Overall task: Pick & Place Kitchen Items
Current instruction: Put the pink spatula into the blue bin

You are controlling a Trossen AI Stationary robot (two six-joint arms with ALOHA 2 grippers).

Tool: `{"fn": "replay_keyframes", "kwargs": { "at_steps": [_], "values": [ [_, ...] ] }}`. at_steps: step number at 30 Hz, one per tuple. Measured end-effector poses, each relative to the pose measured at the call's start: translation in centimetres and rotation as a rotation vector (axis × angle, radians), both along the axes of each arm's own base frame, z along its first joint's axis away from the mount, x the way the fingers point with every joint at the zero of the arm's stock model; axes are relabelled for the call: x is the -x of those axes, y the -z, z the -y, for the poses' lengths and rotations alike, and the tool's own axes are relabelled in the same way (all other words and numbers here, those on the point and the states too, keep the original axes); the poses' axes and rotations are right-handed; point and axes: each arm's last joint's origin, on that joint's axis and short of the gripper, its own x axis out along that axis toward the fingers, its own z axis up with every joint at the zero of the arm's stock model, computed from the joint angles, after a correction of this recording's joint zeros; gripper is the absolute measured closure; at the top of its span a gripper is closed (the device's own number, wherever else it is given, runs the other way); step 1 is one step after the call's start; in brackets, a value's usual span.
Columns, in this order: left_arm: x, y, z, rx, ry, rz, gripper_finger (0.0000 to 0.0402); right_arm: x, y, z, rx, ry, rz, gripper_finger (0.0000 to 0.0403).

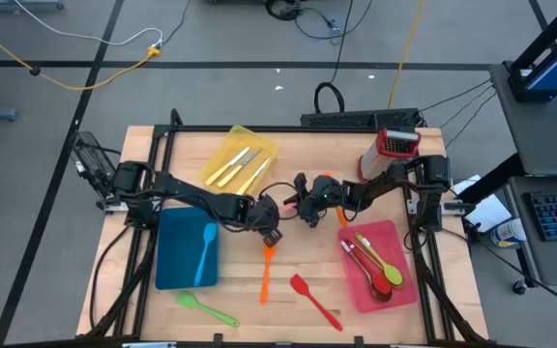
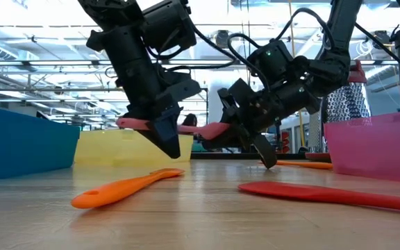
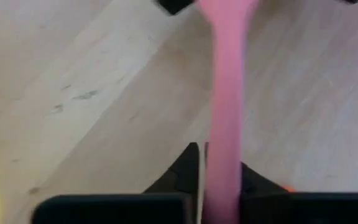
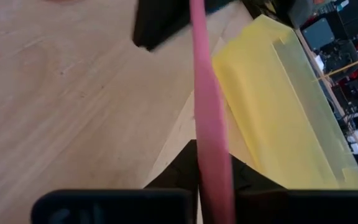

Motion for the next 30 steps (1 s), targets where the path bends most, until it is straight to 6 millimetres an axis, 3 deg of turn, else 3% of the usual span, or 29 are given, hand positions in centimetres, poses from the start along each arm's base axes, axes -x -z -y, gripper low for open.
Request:
{"fn": "replay_keyframes", "kwargs": {
  "at_steps": [2,15,18,24,30],
  "values": [
    [0.0,0.0,0.2,0.014,0.000,0.003,0.0393,0.0,0.0,0.0,-0.015,0.009,0.003,0.0384],
    [0.3,-0.4,1.6,0.039,-0.036,0.019,0.0394,-0.1,-0.1,-0.4,-0.037,0.009,0.008,0.0350],
    [0.7,-1.4,1.6,0.054,-0.040,0.025,0.0397,-0.1,-0.4,-0.6,-0.012,0.038,0.021,0.0335],
    [1.8,-4.0,2.3,0.060,-0.072,0.077,0.0399,0.0,-0.5,0.5,0.013,0.255,0.032,0.0303],
    [3.6,-6.3,4.0,0.113,-0.091,0.095,0.0399,0.2,-0.3,1.2,-0.026,0.290,0.017,0.0285]
  ]
}}
